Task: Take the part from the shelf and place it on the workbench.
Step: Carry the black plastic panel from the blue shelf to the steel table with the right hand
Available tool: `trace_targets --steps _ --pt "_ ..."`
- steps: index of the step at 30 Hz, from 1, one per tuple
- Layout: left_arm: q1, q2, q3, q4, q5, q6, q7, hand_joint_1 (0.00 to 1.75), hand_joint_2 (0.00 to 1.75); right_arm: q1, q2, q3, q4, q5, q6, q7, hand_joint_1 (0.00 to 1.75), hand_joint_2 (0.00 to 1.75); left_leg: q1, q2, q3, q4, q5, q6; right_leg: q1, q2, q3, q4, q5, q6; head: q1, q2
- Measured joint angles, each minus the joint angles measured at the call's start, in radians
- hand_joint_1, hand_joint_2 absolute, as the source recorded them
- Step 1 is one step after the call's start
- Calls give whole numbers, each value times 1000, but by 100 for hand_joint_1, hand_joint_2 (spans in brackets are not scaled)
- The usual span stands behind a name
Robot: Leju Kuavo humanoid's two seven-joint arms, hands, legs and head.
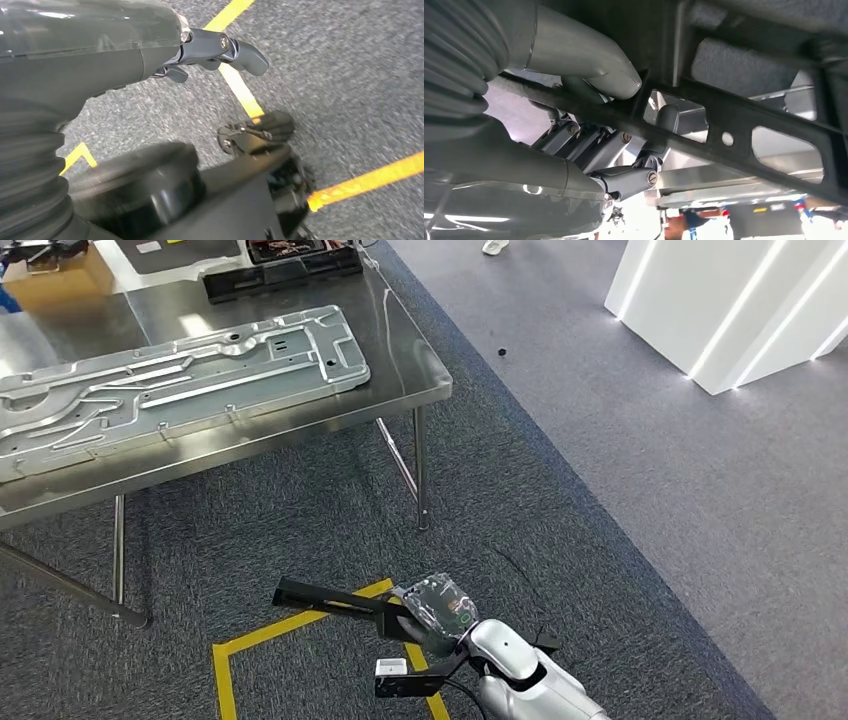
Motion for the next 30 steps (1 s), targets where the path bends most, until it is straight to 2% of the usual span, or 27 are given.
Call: trace_targets --steps 2,4,5,6,7,8,10,11,12,14,16,18,19,20,21,22,24,25,26,27,30 --pt "-1 0 0 0 -5 -3 1 0 175 15 5 -3 2 21 -3 10 175 175 8 -16 10 -14 19 6 0 17 -32 76 -49 7 0 0" --pt "-3 0 0 0 -8 -6 3 0 175 35 6 -9 4 35 -3 17 175 175 6 -34 10 -15 19 10 1 31 -95 203 -109 11 0 0" --pt "-3 0 0 0 -10 -7 5 0 175 45 7 -14 4 42 -1 21 175 175 6 -45 10 -14 17 10 0 32 -119 246 -120 13 0 0" --pt "-3 0 0 0 -11 -8 6 0 175 55 7 -18 5 48 1 24 175 175 5 -57 11 -13 14 10 0 33 -127 253 -110 14 0 0" --pt "-2 0 0 0 -12 -8 8 0 175 62 7 -22 5 53 3 26 175 175 6 -69 13 -11 11 7 -1 35 -115 221 -81 15 0 0" --pt "-2 0 0 0 -13 -9 9 0 175 66 7 -26 5 58 6 28 175 175 6 -80 16 -7 6 4 -3 43 -87 155 -40 15 0 0" --pt "-4 0 0 0 -14 -12 11 0 175 71 9 -33 4 67 11 30 175 175 5 -97 14 5 -7 -5 -8 77 -32 35 8 12 0 0" --pt "-5 0 0 0 -15 -13 11 0 175 75 9 -36 4 71 14 32 175 175 5 -104 12 11 -12 -10 -8 91 -18 4 13 8 0 0" --pt "-6 0 0 0 -15 -13 12 0 175 78 10 -39 4 75 17 33 175 175 6 -109 9 13 -16 -17 -7 98 -15 -3 7 3 0 0" --pt "-5 1 0 0 -17 -14 15 0 175 84 13 -46 2 83 23 34 175 175 10 -111 8 12 -21 -29 -5 89 -12 -8 5 -11 0 0" --pt "-6 2 0 0 -18 -14 18 0 175 88 19 -54 -1 89 29 29 175 175 10 -80 -5 46 -43 -41 -7 79 -1 -15 3 -25 0 0" --pt "-10 3 -1 0 -19 -14 21 0 175 94 25 -61 -4 94 29 26 175 175 11 -42 -60 155 -95 -50 -7 66 8 -19 -3 -34 0 0" --pt "-12 3 -1 0 -20 -14 22 0 175 99 26 -63 -4 99 29 26 175 175 13 -35 -98 223 -120 -53 -6 59 11 -19 -6 -35 0 0" --pt "-13 3 -1 0 -21 -15 23 0 175 104 26 -66 -4 108 28 28 175 175 15 -32 -130 275 -132 -55 -5 54 13 -19 -10 -35 0 0" --pt "-11 3 -1 0 -22 -17 24 0 175 108 26 -68 -6 120 27 32 175 175 15 -31 -146 295 -126 -56 -5 49 17 -19 -13 -35 0 0" --pt "-10 4 -1 0 -23 -18 24 0 175 111 26 -72 -9 136 28 38 175 175 15 -30 -141 273 -98 -55 -4 47 22 -19 -17 -34 0 0" --pt "-9 5 -1 0 -24 -21 23 0 175 112 25 -82 -22 171 31 55 175 175 14 -29 -85 142 -19 -46 -5 45 34 -19 -24 -30 0 0" --pt "-10 6 -2 0 -25 -23 22 0 175 109 24 -88 -31 193 33 65 175 175 10 -28 -56 77 7 -40 -3 44 37 -19 -26 -26 0 0" --pt "-12 8 -2 0 -25 -24 21 0 175 105 22 -95 -41 215 36 74 175 175 7 -27 -38 36 20 -33 -3 43 38 -19 -28 -21 0 0" --pt "-13 9 -2 0 -26 -26 19 0 175 100 18 -101 -50 235 42 81 175 175 3 -27 -31 17 19 -28 -3 43 37 -21 -29 -15 0 0" --pt "-11 12 -2 0 -26 -31 11 0 175 68 -10 -121 -79 266 68 81 175 175 3 -31 -20 0 6 -6 -4 40 41 -25 -39 8 0 0"
